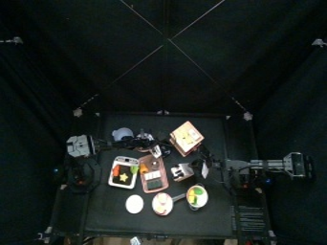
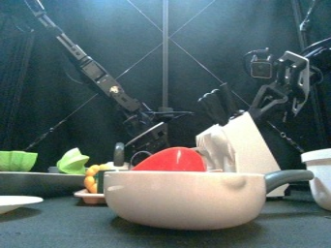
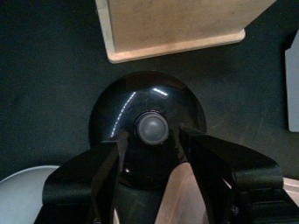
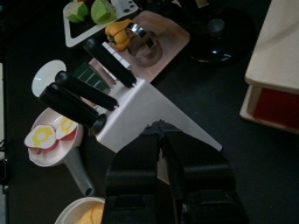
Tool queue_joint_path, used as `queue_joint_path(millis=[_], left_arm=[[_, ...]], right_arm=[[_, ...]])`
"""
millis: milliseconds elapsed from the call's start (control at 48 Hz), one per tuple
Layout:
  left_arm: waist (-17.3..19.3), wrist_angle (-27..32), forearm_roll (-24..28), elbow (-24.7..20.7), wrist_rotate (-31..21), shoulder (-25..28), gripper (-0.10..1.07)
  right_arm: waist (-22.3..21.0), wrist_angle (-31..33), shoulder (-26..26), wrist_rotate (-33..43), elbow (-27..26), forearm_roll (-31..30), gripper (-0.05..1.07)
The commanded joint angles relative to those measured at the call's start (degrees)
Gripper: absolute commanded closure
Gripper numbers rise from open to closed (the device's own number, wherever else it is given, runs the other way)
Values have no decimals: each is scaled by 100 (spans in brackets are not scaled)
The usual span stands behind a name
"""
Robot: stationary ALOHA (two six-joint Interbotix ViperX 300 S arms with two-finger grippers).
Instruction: Grab pot lid
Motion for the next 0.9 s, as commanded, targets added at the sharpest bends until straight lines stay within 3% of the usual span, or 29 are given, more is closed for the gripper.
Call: queue_joint_path(millis=[0, 667, 875], left_arm=[[9, -18, 9, -202, 9, -70, 11], [-9, 149, 211, -255, 18, 79, 13], [-9, 141, 202, -264, 9, 79, 19]], right_arm=[[-9, -26, -18, -18, -62, -9, 61], [-26, -18, -9, -18, -62, -9, 61], [-35, -18, 0, -18, -62, -9, 61]])
